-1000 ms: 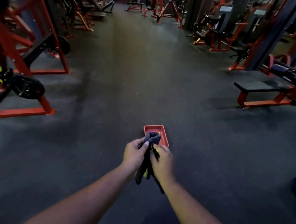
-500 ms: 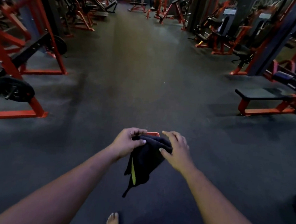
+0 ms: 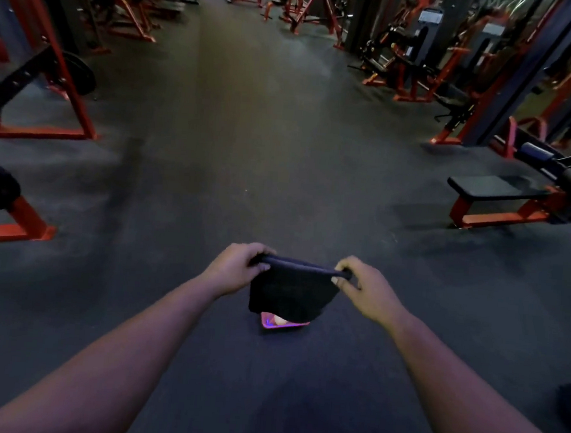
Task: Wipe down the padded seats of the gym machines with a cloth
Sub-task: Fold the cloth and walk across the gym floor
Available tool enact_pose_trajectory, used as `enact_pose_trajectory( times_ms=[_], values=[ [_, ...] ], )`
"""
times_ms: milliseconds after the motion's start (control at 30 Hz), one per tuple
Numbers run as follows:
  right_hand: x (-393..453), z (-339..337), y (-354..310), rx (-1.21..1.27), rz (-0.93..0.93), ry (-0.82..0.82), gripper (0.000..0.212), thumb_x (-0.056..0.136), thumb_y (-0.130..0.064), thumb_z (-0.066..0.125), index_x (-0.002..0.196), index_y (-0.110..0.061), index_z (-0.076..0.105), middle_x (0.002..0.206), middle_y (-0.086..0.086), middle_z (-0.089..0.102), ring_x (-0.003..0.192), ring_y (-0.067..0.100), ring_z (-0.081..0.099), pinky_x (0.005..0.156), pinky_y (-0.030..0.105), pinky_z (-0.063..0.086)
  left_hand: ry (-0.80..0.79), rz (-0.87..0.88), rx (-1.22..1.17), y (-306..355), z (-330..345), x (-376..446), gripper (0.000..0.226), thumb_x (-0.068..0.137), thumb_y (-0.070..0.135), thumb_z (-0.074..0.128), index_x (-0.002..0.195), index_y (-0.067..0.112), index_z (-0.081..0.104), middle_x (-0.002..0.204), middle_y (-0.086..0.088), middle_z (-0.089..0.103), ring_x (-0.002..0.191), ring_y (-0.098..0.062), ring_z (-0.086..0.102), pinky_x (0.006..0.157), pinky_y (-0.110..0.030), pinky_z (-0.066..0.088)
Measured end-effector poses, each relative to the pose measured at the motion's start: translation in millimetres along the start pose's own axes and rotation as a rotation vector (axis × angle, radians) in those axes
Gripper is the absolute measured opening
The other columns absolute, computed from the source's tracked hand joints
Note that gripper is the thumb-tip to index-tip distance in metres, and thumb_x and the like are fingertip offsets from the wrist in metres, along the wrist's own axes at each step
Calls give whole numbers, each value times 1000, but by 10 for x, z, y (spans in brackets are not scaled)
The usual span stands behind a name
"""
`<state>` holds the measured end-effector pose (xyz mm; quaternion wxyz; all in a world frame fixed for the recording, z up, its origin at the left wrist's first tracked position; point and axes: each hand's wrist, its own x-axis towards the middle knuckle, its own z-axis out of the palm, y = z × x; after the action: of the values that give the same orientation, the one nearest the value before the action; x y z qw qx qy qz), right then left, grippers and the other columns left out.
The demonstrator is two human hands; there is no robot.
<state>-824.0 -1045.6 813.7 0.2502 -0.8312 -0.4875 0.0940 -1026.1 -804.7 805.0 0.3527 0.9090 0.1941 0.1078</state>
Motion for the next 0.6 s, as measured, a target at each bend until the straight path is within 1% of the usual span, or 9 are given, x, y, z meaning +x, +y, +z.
enact_pose_trajectory(
  times_ms=[100,200,300,333,400,433,467,533,600],
  values=[
    [295,-101,-46,327,99,98,17,96,-20,70,93,-29,55,82,-7,59,69,4,48,66,25,40,166,-115,-614,-37,-100,325,45,89,14,79,129,20,62,109,-4,72,99,-10,66,91,-24,52],
    [641,-223,-147,688,115,189,12,95,-24,68,91,-29,57,82,-12,56,76,5,47,67,26,39,217,-244,-1124,45,-81,550,49,91,21,75,135,18,54,116,-4,73,106,-12,68,90,-23,54],
    [1049,-332,-171,1039,192,253,10,97,-23,67,95,-30,60,86,-10,63,77,8,52,62,27,43,-45,-360,-1190,86,153,648,42,90,30,76,127,13,63,124,-7,73,115,-20,68,90,-28,57],
    [1182,-356,-110,1139,224,281,10,96,-27,69,101,-29,61,93,-9,67,83,11,57,66,30,48,-84,-393,-1200,86,239,751,40,89,26,77,125,11,66,125,-11,73,113,-23,69,90,-30,58],
    [1375,-318,151,1384,309,239,35,93,-41,70,123,-24,61,119,-1,71,107,20,66,91,42,54,-32,-433,-1251,175,341,1000,35,90,18,73,123,7,68,123,-15,73,111,-26,71,93,-35,58],
    [1420,-247,298,1465,360,145,47,94,-46,64,133,-20,57,130,4,69,119,25,65,101,47,52,19,-457,-1278,228,369,1145,32,92,15,70,123,7,69,121,-14,74,109,-26,72,94,-36,58],
    [1410,-150,432,1492,413,19,51,97,-47,56,138,-17,56,135,9,67,123,27,64,104,49,51,58,-478,-1296,269,400,1271,30,94,13,68,123,7,68,119,-14,75,107,-26,72,95,-37,58],
    [1395,41,706,1423,556,-181,39,99,-31,59,130,-9,62,125,14,72,110,26,71,93,43,58,96,-560,-1280,326,496,1559,25,96,9,65,120,9,69,113,-13,77,102,-26,74,93,-38,57],
    [1520,147,930,1323,645,-211,31,91,-7,68,120,1,66,111,19,76,92,27,74,82,37,60,85,-651,-1158,311,561,1808,20,95,5,63,114,9,69,101,-12,79,89,-25,75,81,-34,58]
  ],
)
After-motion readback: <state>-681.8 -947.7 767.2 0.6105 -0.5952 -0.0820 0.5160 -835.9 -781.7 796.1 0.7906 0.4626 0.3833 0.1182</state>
